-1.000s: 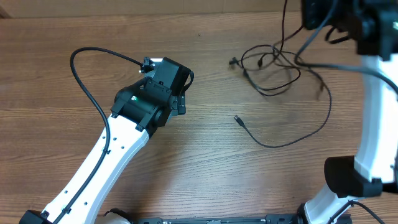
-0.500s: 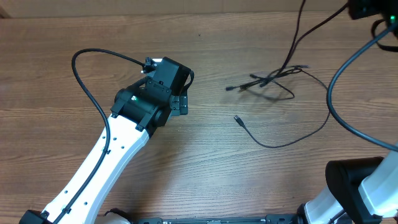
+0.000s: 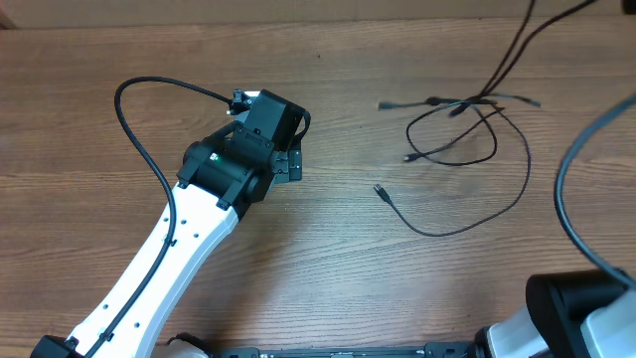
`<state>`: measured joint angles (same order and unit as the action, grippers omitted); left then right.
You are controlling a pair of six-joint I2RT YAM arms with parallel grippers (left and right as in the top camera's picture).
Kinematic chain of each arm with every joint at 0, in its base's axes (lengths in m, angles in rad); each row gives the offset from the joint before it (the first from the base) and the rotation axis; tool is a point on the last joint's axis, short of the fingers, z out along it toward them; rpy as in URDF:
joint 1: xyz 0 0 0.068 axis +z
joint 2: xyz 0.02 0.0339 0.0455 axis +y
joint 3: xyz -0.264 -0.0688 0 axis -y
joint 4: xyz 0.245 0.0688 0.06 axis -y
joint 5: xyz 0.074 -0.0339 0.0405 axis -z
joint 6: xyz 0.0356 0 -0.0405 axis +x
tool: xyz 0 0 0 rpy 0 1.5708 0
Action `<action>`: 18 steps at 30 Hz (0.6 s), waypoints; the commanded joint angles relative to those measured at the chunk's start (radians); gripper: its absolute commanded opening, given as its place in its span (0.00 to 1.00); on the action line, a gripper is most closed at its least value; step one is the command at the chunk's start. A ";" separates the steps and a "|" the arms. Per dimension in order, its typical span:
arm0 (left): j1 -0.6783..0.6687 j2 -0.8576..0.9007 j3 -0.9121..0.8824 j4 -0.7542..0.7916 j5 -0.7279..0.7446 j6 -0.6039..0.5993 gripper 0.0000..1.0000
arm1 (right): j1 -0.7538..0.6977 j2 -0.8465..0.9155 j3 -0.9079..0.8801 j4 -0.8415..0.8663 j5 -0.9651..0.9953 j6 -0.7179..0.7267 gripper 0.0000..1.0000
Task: Untangle cables
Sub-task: 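Lift the held black cable high and back with the right gripper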
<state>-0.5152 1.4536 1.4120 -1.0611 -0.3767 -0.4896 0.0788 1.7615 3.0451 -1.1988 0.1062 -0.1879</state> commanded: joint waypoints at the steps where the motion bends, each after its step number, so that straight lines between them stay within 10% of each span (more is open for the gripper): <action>1: 0.005 0.000 -0.003 0.006 0.012 0.014 0.99 | -0.001 -0.008 0.005 -0.052 0.035 -0.002 0.04; 18: 0.004 0.000 -0.003 0.073 0.131 0.058 1.00 | -0.001 0.104 -0.430 -0.139 0.011 0.095 0.04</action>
<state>-0.5148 1.4536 1.4120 -1.0134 -0.3161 -0.4862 0.0784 1.9240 2.5908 -1.3544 0.1188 -0.1299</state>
